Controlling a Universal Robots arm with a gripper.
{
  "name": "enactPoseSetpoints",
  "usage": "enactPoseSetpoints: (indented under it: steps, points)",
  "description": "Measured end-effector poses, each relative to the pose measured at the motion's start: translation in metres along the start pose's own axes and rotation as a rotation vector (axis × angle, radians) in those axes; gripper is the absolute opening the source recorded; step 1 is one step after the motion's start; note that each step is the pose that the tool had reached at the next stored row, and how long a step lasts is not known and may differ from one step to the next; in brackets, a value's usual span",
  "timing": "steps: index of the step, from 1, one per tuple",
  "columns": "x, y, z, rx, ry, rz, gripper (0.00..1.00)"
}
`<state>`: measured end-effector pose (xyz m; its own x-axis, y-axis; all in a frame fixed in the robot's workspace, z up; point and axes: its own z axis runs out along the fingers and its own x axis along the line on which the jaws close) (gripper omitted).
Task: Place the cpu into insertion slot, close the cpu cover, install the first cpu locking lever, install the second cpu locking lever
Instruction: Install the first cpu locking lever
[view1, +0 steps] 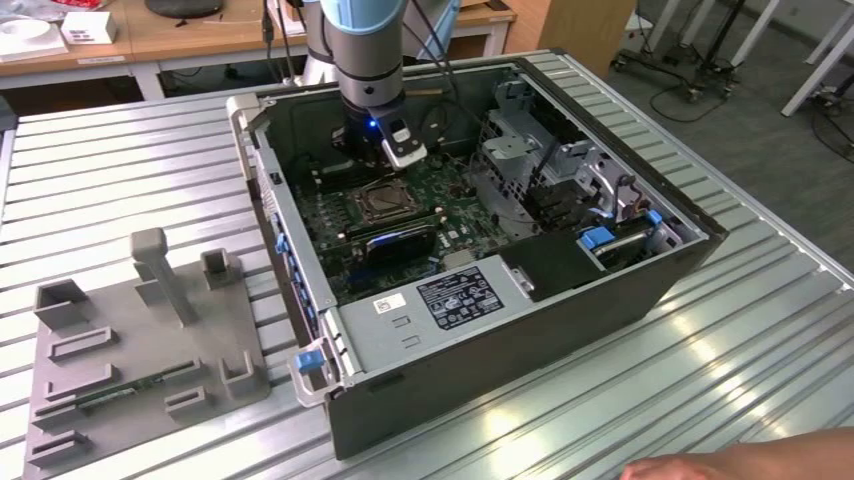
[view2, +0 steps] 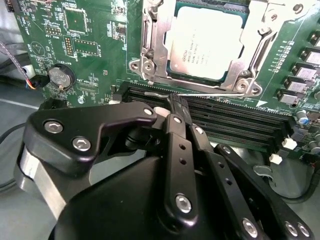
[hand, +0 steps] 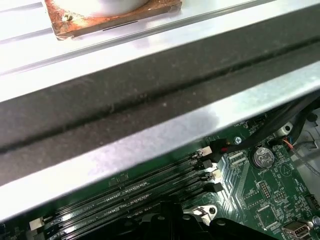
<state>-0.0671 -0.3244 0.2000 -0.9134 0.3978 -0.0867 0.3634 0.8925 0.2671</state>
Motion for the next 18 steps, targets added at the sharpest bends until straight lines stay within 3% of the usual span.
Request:
enactPoseSetpoints:
  steps: [18]
  points:
    - [0.0023,-0.0001,-0.0003,0.0003,0.0001,0.000,0.11]
